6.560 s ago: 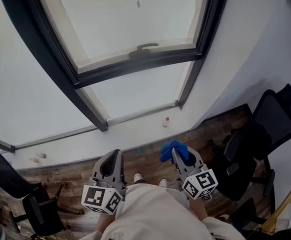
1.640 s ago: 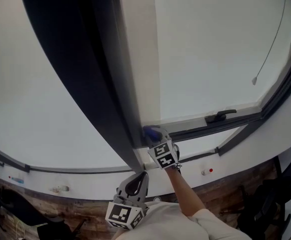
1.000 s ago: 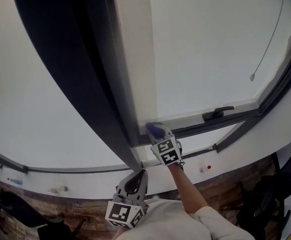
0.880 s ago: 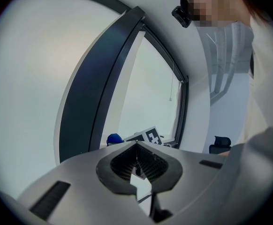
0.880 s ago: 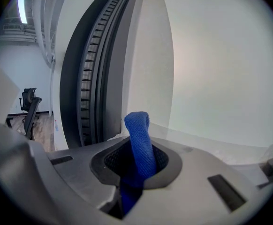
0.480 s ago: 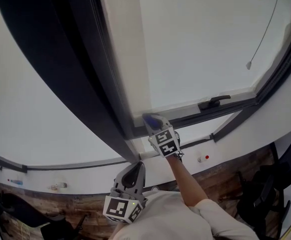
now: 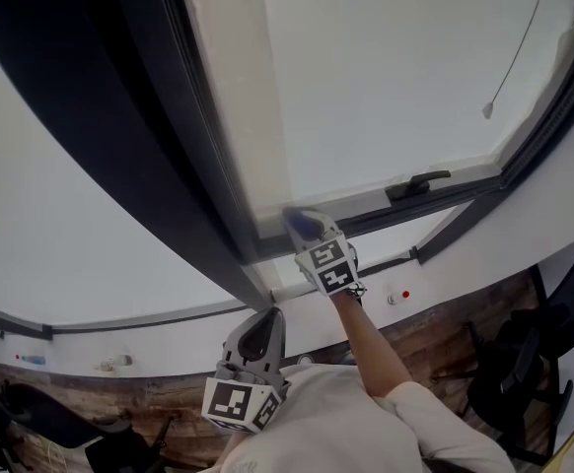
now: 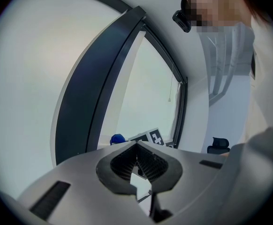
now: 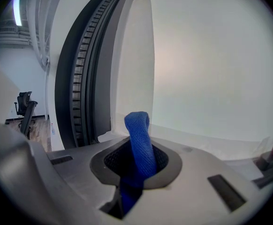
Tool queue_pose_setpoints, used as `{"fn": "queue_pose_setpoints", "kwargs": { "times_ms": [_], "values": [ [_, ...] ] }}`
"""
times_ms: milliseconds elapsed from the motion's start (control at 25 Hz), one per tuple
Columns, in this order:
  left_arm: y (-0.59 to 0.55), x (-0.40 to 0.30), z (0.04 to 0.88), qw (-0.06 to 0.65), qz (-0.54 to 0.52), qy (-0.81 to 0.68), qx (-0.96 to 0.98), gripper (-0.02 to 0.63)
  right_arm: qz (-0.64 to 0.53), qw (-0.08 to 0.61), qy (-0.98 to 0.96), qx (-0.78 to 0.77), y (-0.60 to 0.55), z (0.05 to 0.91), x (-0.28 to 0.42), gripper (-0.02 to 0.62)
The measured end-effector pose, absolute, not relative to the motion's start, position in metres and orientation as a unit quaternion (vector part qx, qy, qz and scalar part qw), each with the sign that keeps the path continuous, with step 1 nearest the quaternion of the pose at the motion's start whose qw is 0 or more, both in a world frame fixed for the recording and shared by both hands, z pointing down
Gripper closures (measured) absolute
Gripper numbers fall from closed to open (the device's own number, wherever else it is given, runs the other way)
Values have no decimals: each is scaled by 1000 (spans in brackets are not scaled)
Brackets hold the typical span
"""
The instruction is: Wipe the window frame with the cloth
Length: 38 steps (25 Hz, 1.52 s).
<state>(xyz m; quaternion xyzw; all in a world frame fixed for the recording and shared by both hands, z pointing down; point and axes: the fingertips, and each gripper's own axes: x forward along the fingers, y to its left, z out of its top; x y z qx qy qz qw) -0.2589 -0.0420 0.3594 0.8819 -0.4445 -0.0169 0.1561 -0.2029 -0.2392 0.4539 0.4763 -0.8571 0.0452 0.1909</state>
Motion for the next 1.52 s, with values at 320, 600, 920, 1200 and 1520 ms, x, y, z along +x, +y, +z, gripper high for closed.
{"fn": "queue_pose_setpoints", "kwargs": {
  "times_ms": [320,600,920,1200,1520],
  "values": [
    [-44,-255,359,155,-18,-437,886,597,54,185,-842,503,-244,454,-171,538],
    [-46,-254,357,153,-20,-441,884,597,58,180,-834,519,-248,452,-150,538],
    [-48,-244,356,150,-19,-436,887,597,56,177,-830,525,-249,450,-137,538],
    [-50,-228,358,152,-18,-429,890,597,58,173,-826,534,-251,450,-118,538],
    [-53,-206,355,151,-16,-424,893,597,67,167,-820,544,-253,452,-88,538]
  ]
}}
